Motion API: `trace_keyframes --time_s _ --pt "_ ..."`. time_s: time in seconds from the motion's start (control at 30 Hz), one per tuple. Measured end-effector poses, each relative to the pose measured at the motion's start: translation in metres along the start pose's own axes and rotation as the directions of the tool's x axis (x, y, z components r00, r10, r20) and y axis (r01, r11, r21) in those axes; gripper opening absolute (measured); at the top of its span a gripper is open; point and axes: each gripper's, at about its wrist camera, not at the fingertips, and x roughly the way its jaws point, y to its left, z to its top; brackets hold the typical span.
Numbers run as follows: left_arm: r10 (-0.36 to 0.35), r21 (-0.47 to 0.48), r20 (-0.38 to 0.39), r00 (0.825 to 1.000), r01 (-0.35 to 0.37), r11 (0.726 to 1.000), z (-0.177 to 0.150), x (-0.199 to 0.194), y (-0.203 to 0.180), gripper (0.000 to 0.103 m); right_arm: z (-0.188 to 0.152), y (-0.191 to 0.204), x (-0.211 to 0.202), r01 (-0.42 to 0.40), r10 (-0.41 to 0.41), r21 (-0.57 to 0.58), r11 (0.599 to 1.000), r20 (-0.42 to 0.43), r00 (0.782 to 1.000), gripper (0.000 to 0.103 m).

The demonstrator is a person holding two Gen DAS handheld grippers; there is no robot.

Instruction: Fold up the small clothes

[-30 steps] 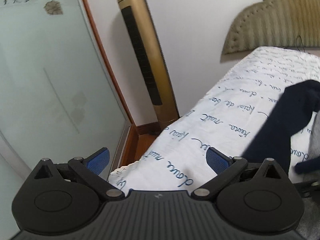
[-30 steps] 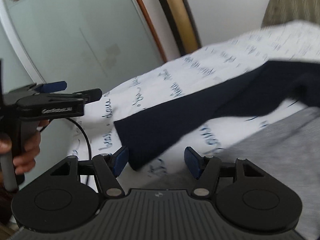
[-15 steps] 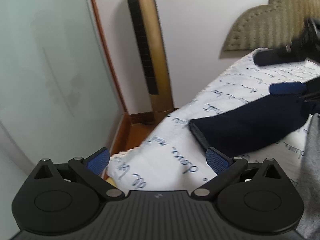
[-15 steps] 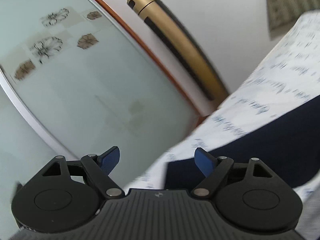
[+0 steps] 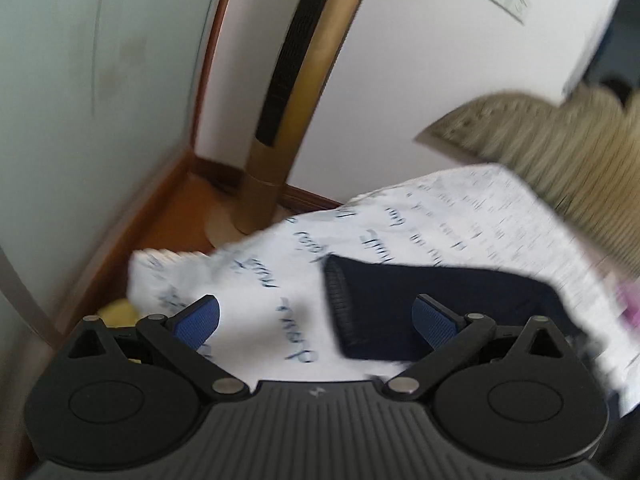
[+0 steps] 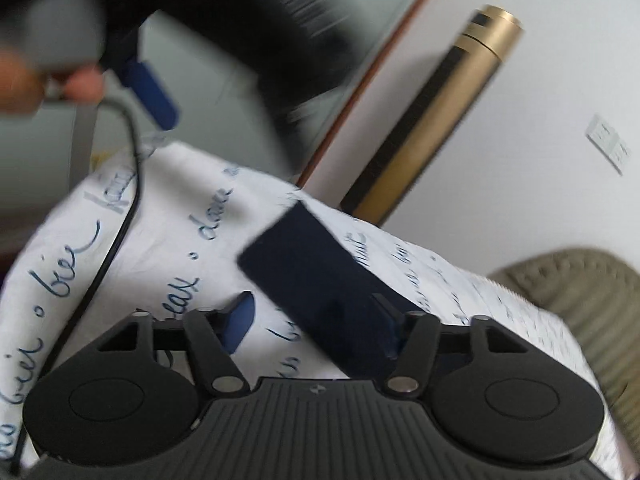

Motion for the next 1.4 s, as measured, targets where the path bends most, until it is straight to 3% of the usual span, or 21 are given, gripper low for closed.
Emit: trace_keyframes --time_s 0.13,0.17,0.23,0.37,0.5,0.63,0.77,0.9,1.03,1.1,1.2,1.33,1.4 --pt "-0.048 -0.073 0.009 0.999 0.049 0.996 0.003 0.0 0.001 0.103 0.002 0.018 0.02 0.075 -0.073 -0.099 0.992 0.028 0.997 0.059" --pt "-0.051 -0.072 0.014 0.999 0.052 0.996 0.002 -0.001 -0.001 0.103 0.004 0.018 0.024 0.072 -0.068 -0.09 0.993 0.04 0.997 0.055" --pt "-0.053 -0.058 0.019 0.998 0.054 0.997 0.002 0.0 -0.004 0.103 0.01 0.009 0.03 0.041 -0.039 -0.037 0.998 0.054 0.998 0.047" --pt "-0.074 -0.059 -0.011 0.997 0.074 0.996 0.002 0.007 -0.007 0.103 0.016 -0.016 0.037 0.031 -0.038 0.108 0.994 0.058 0.998 0.021" --pt "-0.077 -0.06 -0.01 0.997 0.076 0.995 0.003 0.009 -0.01 0.103 0.01 -0.049 0.029 -0.011 -0.01 0.309 0.951 0.067 0.998 0.011" --pt "-0.078 -0.021 -0.013 0.997 0.078 0.997 -0.002 0.015 -0.026 0.103 -0.004 -0.104 0.01 -0.1 0.05 0.57 0.815 0.104 0.993 0.011" --pt "-0.098 0.061 -0.054 0.994 0.101 0.993 -0.009 0.026 -0.05 0.103 -0.035 -0.166 -0.022 -0.129 0.002 0.782 0.61 0.161 0.987 0.011" --pt "-0.106 0.165 -0.088 0.99 0.119 0.979 -0.021 0.039 -0.083 0.103 -0.078 -0.217 -0.051 -0.101 -0.102 0.891 0.444 0.162 0.981 0.012" --pt "-0.137 0.256 -0.135 0.981 0.168 0.952 -0.036 0.048 -0.117 0.103 -0.126 -0.255 -0.067 -0.121 -0.138 0.955 0.271 0.163 0.977 0.013" --pt "-0.15 0.331 -0.14 0.979 0.189 0.924 -0.045 0.052 -0.14 0.103 -0.141 -0.266 -0.072 -0.124 -0.155 0.968 0.219 0.16 0.975 0.013" --pt "-0.135 0.482 -0.112 0.984 0.173 0.859 -0.062 0.062 -0.18 0.103 -0.161 -0.275 -0.082 -0.13 -0.174 0.977 0.171 0.16 0.972 0.013" --pt "-0.073 0.636 -0.036 0.997 0.079 0.768 -0.086 0.089 -0.229 0.103 -0.178 -0.287 -0.091 -0.146 -0.21 0.98 0.138 0.173 0.962 0.013" --pt "-0.057 0.667 0.008 0.998 0.037 0.744 -0.093 0.102 -0.248 0.103 -0.188 -0.292 -0.1 -0.167 -0.229 0.978 0.127 0.193 0.954 0.013"
